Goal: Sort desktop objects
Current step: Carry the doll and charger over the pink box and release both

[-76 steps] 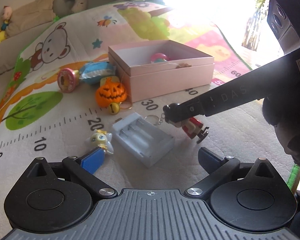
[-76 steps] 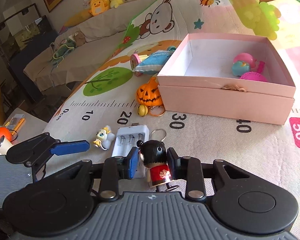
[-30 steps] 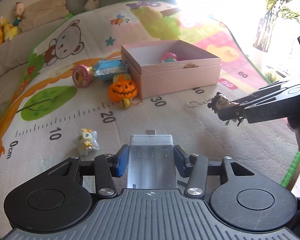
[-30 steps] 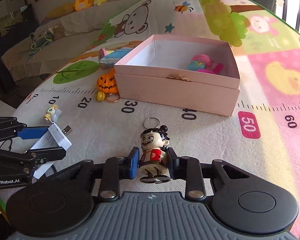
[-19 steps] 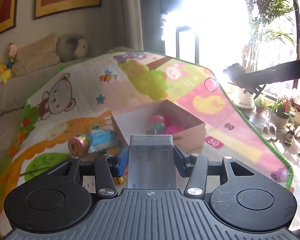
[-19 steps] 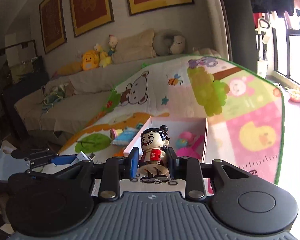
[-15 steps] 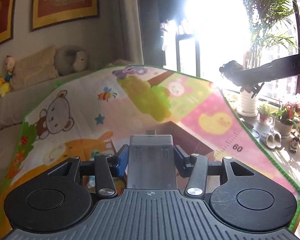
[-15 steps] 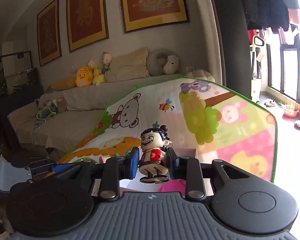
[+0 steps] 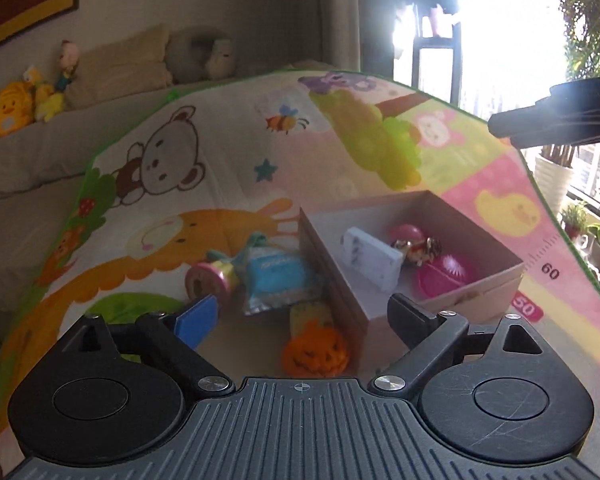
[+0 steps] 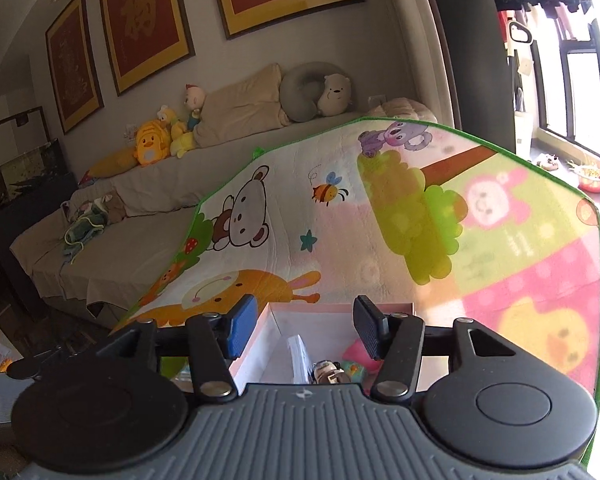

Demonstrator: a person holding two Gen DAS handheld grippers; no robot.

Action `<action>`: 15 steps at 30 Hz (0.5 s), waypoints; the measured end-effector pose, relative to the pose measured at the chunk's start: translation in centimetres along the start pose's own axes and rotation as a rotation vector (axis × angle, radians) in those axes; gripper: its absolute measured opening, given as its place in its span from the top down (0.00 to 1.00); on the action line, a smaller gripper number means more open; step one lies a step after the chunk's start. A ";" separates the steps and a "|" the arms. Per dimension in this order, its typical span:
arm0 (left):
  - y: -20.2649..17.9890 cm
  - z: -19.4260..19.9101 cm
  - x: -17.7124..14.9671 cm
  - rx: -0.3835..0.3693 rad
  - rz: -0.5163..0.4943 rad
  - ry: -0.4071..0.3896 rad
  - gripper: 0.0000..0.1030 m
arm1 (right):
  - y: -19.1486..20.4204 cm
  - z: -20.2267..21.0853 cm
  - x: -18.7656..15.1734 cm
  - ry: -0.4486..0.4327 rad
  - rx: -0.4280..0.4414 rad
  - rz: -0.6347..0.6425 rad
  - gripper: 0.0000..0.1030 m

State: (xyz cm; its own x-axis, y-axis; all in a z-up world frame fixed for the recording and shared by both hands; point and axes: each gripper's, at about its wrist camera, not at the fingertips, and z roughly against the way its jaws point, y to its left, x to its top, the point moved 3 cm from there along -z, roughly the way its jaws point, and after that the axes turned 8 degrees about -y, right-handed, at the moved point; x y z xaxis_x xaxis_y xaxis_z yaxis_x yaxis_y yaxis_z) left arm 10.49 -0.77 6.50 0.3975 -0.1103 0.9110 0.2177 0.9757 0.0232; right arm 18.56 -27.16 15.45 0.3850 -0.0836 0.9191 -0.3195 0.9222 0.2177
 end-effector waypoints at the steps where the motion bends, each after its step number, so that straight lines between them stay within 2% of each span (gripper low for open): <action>1: 0.2 0.5 -1.4 -0.006 -0.007 0.024 0.07 | 0.2 -0.3 -0.6 0.013 -0.005 0.009 0.48; 3: 0.2 1.6 -4.0 -0.009 -0.029 0.064 0.06 | 0.9 -1.0 -1.9 0.046 -0.009 0.036 0.48; 6: -0.1 3.0 -6.8 0.009 -0.049 0.085 0.05 | 3.1 -2.3 -3.2 0.092 0.029 0.066 0.47; 9: 0.2 3.5 -8.0 0.022 -0.026 0.086 0.03 | 6.5 -3.9 -4.7 0.153 0.084 0.115 0.47; 12: 1.1 3.6 -8.6 0.063 -0.005 0.095 0.03 | 10.6 -5.6 -7.0 0.202 0.109 0.231 0.47; 14: 2.1 3.6 -8.8 0.110 0.020 0.110 0.02 | 13.6 -7.0 -9.1 0.229 0.108 0.336 0.51; 15: 2.7 3.7 -9.0 0.129 0.037 0.114 0.02 | 15.0 -7.6 -10.0 0.228 0.099 0.392 0.56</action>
State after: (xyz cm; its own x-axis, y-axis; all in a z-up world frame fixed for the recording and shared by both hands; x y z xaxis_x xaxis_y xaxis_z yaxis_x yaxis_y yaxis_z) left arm 4.21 3.52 -0.13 0.5029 -0.0871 0.8600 0.0877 0.9949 0.0495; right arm 16.51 -9.64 6.97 0.3958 0.3599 0.8449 -0.5559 0.8262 -0.0914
